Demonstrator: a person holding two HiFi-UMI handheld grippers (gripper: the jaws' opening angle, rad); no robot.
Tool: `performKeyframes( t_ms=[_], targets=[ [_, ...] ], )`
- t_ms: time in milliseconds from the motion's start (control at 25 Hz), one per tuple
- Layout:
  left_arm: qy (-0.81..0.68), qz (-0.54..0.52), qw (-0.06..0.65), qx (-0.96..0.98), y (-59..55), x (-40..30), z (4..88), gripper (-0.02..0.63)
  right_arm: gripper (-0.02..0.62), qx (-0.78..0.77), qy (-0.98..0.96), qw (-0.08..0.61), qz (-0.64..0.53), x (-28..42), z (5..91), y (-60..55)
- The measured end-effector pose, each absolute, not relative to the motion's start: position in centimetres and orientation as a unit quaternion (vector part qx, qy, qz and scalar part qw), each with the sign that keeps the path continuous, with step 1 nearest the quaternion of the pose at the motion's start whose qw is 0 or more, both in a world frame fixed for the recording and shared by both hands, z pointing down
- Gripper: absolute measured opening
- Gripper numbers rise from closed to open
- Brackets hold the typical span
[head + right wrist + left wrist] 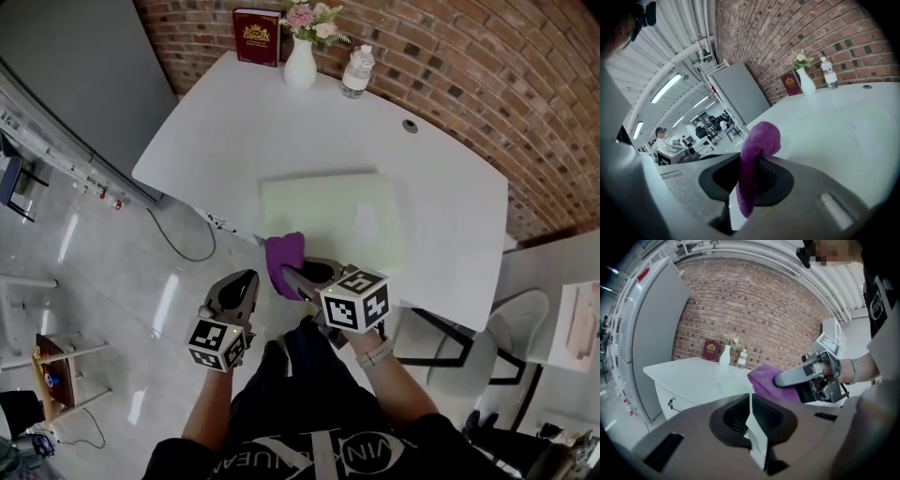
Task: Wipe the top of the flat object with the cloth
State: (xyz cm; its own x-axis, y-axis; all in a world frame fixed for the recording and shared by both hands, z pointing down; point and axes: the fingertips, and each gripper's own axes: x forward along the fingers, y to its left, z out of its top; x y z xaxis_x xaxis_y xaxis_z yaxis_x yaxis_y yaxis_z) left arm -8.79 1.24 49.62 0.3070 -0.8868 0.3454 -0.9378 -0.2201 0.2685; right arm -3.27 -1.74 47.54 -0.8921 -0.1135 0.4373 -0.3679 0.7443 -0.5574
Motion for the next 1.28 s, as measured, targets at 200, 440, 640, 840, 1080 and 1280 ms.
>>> performKeyframes(
  t_ms=[200,440,640,840,1080,1280],
  targets=[
    [-0.578,0.06,0.217,0.784,2.4,-8.2,49.4,0.021,0.061,0.126,-0.907,0.226,0.331,-4.0,49.5,-0.4],
    [-0.581,0.061,0.218,0.782,3.3,-8.2,49.7,0.021,0.061,0.169,-0.902,0.254,0.306,-0.2,51.0,-2.3],
    [-0.577,0.062,0.223,0.783,3.3,-7.9,50.2,0.02,0.061,0.213,-0.892,0.253,0.309,4.0,51.8,-4.1],
    [-0.572,0.061,0.224,0.787,2.5,-7.5,50.3,0.02,0.061,0.256,-0.88,0.249,0.313,8.0,51.9,-5.6],
    [-0.564,0.06,0.222,0.793,0.8,-6.7,50.3,0.021,0.061,0.304,-0.864,0.253,0.31,12.5,52.0,-7.3],
    [-0.553,0.061,0.223,0.8,-0.2,-5.6,50.4,0.021,0.061,0.341,-0.849,0.254,0.315,16.3,52.3,-8.3]
  ],
)
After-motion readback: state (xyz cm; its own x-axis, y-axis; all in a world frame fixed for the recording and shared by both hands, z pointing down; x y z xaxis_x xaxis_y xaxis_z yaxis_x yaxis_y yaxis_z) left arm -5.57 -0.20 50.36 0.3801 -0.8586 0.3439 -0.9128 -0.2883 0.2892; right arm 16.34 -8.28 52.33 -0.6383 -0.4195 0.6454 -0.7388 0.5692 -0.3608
